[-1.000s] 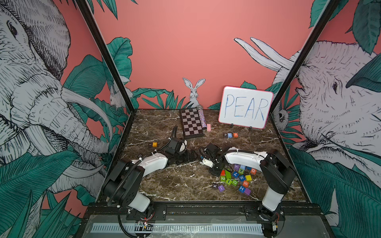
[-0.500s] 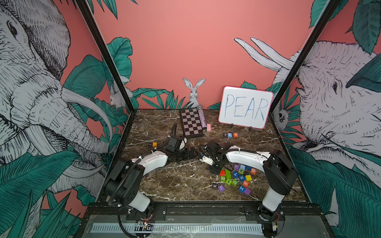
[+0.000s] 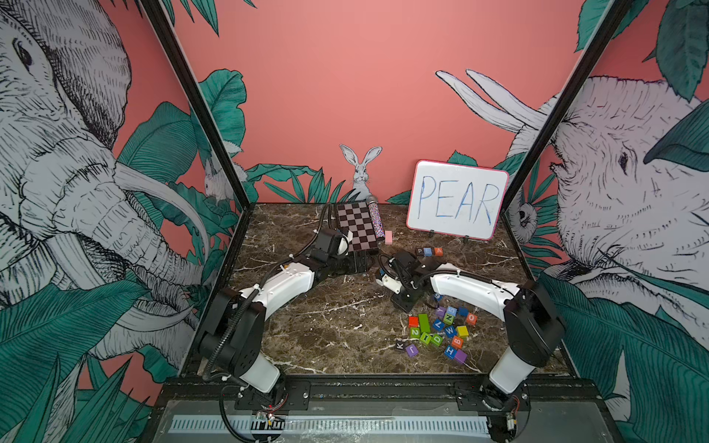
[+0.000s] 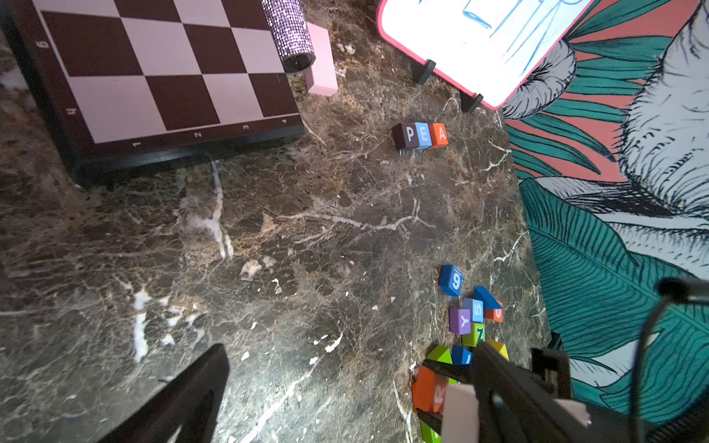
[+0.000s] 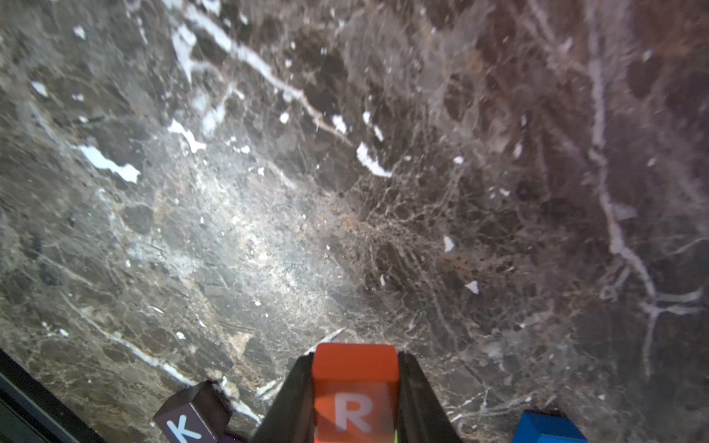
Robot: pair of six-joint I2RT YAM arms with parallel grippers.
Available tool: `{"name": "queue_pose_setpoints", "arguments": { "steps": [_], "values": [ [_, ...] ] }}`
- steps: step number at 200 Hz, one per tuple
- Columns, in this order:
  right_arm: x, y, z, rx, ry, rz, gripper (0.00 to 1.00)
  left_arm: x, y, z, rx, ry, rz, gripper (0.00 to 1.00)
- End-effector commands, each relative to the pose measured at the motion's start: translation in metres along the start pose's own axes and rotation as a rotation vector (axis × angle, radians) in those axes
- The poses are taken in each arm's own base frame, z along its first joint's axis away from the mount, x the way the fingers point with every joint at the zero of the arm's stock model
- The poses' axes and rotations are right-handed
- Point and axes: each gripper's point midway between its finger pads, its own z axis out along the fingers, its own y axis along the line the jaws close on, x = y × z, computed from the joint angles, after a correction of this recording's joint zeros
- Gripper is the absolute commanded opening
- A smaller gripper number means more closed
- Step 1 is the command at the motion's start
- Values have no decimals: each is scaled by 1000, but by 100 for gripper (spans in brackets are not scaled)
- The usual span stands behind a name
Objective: Spell the uppercase word “pear” with letter blocks
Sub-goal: Place the letter block at the center of the board.
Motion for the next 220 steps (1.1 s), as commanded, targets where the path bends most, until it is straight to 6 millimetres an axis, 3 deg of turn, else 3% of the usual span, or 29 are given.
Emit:
{"name": "queue_pose_setpoints", "arguments": {
  "steps": [1, 83, 136, 142, 168, 220],
  "values": [
    [-8, -8, -15, 26, -20, 4, 24, -11, -10, -20, -3, -37, 35, 99],
    [-13, -31, -31, 88, -36, 84, 21, -22, -21, -27, 19, -69, 55, 99],
    [-3, -57, -35, 122, -9, 137, 20, -35, -31, -20, 51, -72, 54, 99],
    [-12, -63, -42, 130, -37, 142, 20, -36, -32, -19, 54, -72, 54, 99],
    [-11, -76, -45, 138, -46, 173, 20, -41, -35, -14, 64, -63, 52, 99],
    [0, -104, -44, 155, -44, 255, 20, -52, -44, -6, 82, -50, 58, 99]
  ]
}}
